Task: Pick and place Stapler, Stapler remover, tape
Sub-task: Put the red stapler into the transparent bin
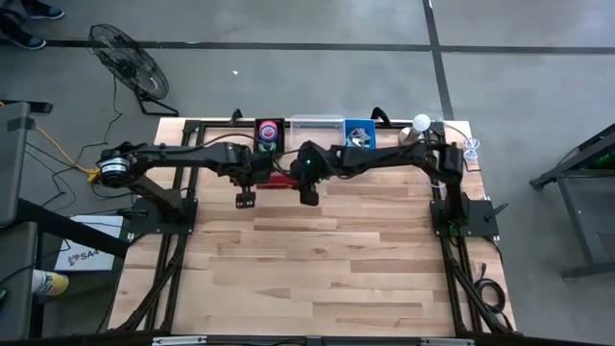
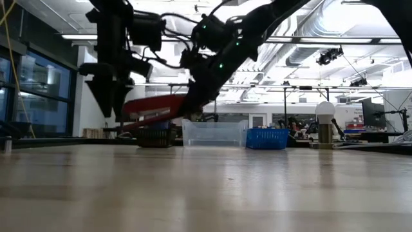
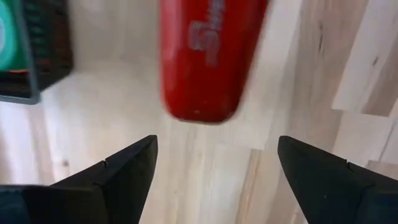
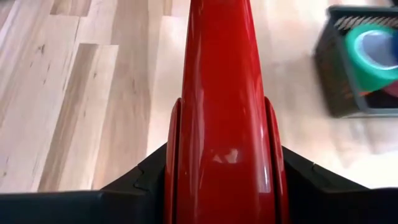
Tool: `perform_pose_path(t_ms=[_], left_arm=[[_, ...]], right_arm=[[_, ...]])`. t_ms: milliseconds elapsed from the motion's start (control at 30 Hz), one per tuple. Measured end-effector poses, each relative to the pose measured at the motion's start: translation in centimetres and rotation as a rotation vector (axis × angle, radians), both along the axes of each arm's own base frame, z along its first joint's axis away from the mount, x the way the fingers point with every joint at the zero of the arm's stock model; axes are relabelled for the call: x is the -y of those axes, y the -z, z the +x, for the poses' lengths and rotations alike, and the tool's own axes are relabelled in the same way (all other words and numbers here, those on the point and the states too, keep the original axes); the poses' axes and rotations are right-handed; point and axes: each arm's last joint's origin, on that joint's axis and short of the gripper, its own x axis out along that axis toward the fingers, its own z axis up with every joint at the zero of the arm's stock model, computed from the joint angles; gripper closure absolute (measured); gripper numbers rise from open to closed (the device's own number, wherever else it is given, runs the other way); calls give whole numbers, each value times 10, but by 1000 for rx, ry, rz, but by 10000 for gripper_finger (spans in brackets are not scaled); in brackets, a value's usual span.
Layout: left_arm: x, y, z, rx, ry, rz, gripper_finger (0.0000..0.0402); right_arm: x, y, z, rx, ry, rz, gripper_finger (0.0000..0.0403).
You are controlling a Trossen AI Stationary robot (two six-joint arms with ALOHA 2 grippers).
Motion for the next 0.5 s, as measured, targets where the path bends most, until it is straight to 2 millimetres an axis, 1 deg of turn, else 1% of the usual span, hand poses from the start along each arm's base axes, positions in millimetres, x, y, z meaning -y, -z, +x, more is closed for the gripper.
perform_pose_path(t_ms=[133,233,500], left_arm=[[-2,-11,4,22,-5,30,74],[-3,-18,6,40,-7,42,74],[-5,-39,13,82,-12,81,74]], right_arm=[[7,-19,-9,9,23,-34,214],[15,-33,-20,-8,58,-64,214],[47,-62,-51,-57,144,-141,214]])
